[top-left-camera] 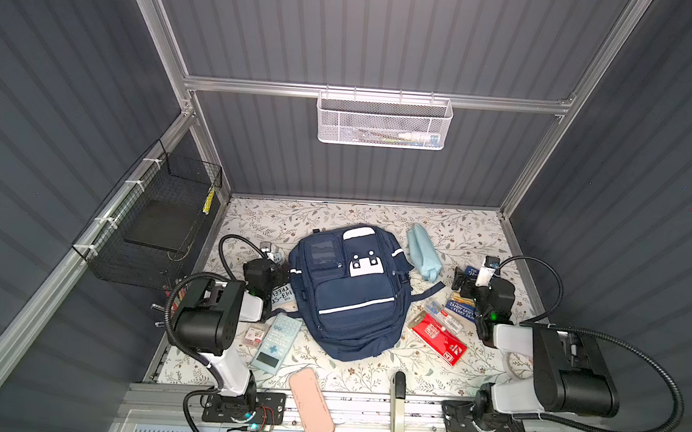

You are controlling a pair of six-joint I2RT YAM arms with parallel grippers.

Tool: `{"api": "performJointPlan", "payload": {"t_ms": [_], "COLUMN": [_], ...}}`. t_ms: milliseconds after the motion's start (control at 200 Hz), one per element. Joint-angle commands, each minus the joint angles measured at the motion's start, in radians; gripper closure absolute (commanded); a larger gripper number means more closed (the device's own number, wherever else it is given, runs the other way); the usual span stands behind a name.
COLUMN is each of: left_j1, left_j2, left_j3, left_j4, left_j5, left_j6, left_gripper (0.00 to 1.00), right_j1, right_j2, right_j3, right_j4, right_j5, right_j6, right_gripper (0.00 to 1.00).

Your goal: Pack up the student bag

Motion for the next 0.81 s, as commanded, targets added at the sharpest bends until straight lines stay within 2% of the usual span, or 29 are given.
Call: {"api": "performJointPlan", "payload": {"t_ms": [0,800], "left_j1": [0.0,0.0], "left_j2": [0.007,0.007], "left_j3": [0.01,0.011], "left_j4": [0.005,0.003], "left_j5": [0.013,0.013], "left_j6": [-0.012,-0.012], "left_gripper": [0.0,0.0], "right_j1": [0.0,-0.002], "right_j2": [0.001,-0.003], "right_j3": [0.014,0.013], "right_j4": [0.02,0.015], "right_j5": [-0.02,-0.023], "right_j6": [-0.006,-0.005], "right_gripper": [0.01,0.01]}}
